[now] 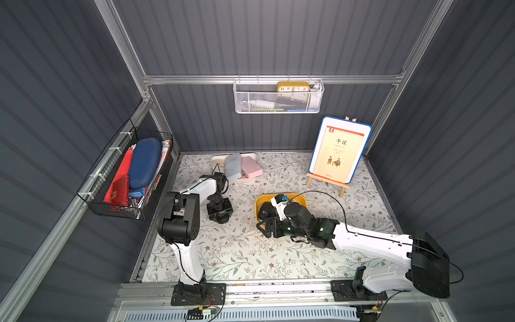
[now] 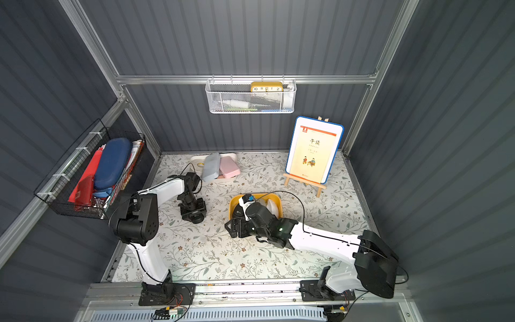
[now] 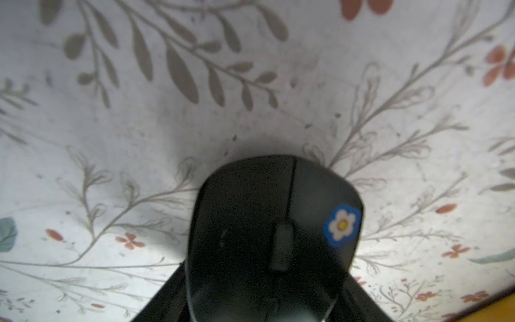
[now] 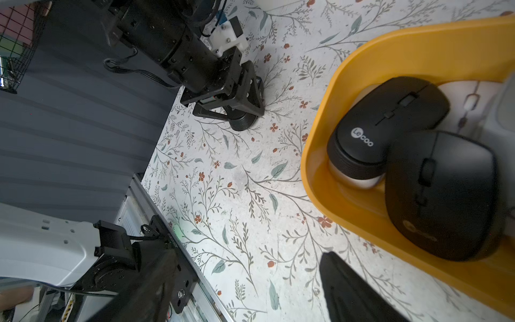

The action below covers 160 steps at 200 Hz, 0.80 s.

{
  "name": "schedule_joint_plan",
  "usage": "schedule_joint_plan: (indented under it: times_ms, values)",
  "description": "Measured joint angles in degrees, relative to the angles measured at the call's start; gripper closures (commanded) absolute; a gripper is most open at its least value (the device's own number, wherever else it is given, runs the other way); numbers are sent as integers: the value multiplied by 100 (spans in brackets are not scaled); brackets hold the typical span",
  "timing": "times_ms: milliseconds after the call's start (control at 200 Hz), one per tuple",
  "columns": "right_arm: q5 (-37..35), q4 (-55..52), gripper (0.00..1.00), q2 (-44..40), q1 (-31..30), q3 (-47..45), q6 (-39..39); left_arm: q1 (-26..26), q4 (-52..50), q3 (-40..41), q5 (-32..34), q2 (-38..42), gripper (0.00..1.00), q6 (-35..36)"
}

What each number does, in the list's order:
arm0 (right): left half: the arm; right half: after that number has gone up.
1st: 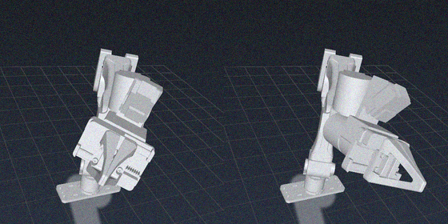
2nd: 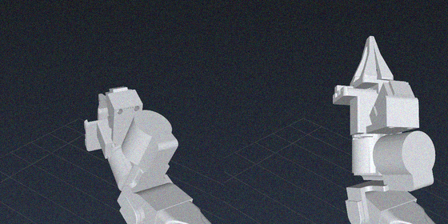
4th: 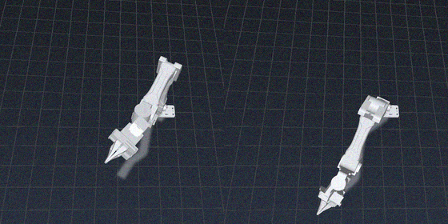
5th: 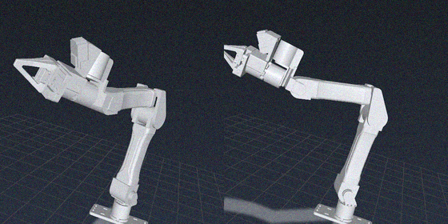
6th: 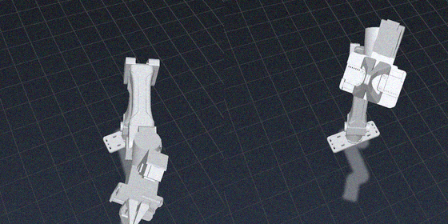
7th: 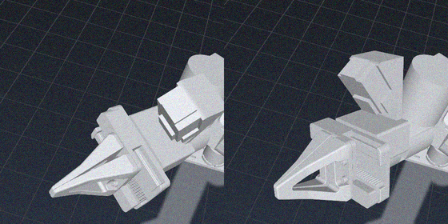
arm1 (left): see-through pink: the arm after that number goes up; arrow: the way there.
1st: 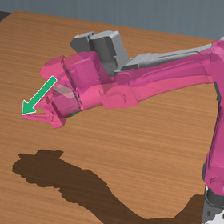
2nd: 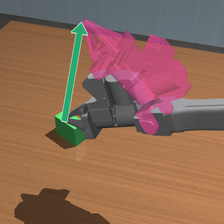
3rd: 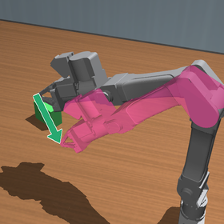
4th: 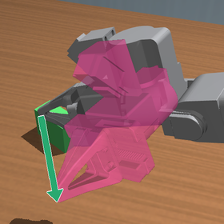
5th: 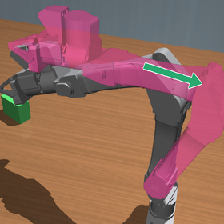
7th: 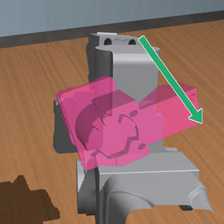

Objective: Put the mouse in the storage box
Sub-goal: Pick up the mouse from the center of the board, then place the mouse in the storage box.

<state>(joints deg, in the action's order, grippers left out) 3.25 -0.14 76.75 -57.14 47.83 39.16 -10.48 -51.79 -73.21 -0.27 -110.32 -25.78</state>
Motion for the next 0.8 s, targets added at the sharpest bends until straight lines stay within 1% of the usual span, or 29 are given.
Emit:
schedule_joint_plan:
  times_ms: [145, 210, 280, 335, 405, 475, 545, 645, 720, 800]
  values:
    - [-245, -203, 15, -127, 11, -74, -66, -131, 164, 22, -72, 79, 44, -7]
    - [-243, -223, 16, -142, 92, -170, -61, -247, 214, 22, -122, 162, 44, -26]
    - [-42, -201, 18, -142, 367, -372, -20, -365, 225, 15, -153, 321, 45, -44]
    - [170, -179, 18, -153, 728, -603, 26, -444, 205, -7, -164, 483, 45, -63]
    - [267, -223, 17, -245, 1091, -868, 44, -509, 136, -107, -155, 693, 45, -76]
    - [275, -455, 16, -474, 1311, -999, 39, -586, 66, -262, -101, 914, 45, -98]
    - [243, -723, 16, -894, 1513, -1021, 68, -699, -17, -457, -63, 1132, 45, -142]
    - [92, -848, 16, -1515, 1886, -1067, 190, -1040, -70, -739, -81, 1399, 45, -271]
    - [-39, -970, 16, -1853, 2166, -1150, 247, -1456, -28, -986, -153, 1451, 45, -424]
    - [-186, -1209, 16, -1963, 2352, -1182, 286, -2004, 39, -1233, -247, 1355, 44, -599]
